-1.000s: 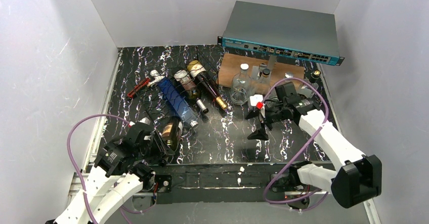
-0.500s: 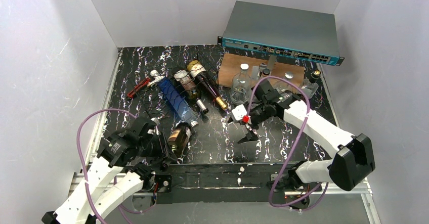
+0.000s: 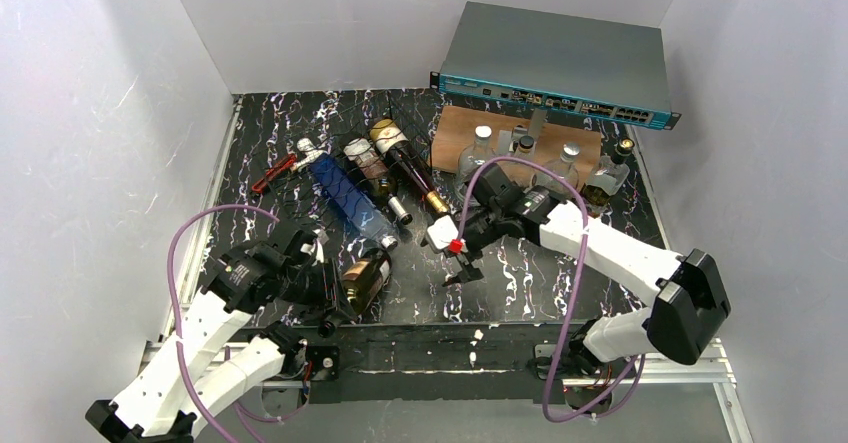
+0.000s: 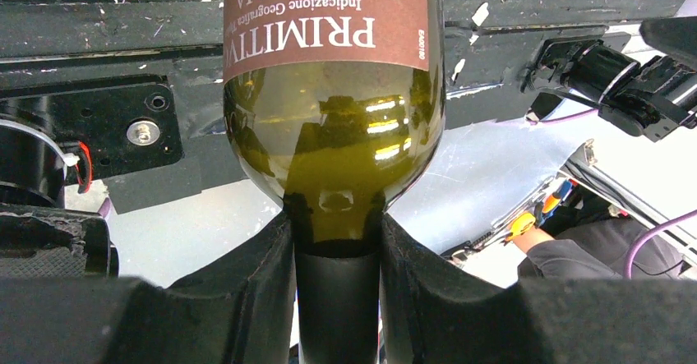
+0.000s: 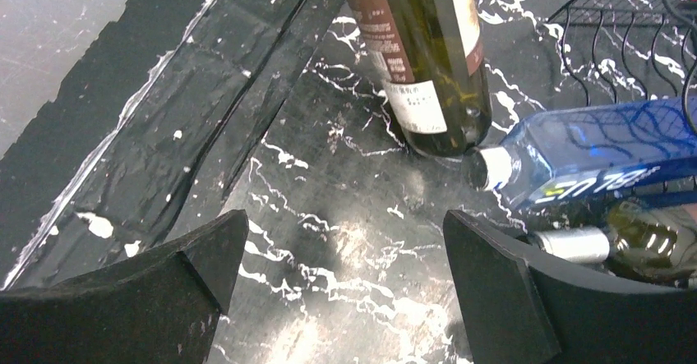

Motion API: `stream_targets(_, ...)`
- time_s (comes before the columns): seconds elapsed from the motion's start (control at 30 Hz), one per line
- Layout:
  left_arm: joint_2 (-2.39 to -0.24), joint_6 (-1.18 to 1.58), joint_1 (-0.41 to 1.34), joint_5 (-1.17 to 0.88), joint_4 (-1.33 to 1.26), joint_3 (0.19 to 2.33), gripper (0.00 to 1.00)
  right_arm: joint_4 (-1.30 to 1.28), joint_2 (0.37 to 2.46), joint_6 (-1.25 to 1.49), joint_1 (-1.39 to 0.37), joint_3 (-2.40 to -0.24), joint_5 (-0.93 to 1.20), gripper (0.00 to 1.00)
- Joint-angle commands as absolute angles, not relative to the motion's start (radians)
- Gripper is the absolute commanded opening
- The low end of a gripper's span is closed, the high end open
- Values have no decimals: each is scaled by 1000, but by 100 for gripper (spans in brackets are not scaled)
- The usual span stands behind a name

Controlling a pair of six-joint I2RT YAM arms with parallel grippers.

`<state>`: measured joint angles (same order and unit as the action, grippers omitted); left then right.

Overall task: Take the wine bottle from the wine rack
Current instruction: Place the wine bottle at the center of the board.

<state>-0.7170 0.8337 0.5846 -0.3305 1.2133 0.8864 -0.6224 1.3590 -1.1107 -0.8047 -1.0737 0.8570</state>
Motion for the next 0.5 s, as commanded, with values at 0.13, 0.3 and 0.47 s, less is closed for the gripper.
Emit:
stream_targets(0.13, -731, 798, 584, -418, 1218, 950, 0, -425, 1435, -938, -928, -1105, 807, 98)
stream_targets(0.3, -742, 791, 584, -444, 1224, 972, 0, -370, 1507, -890, -1008, -1159, 762, 98)
stream_targets(0.47, -749, 790, 584, -464, 1226, 991, 0, -346, 1568, -866, -1092, -1206, 694, 98)
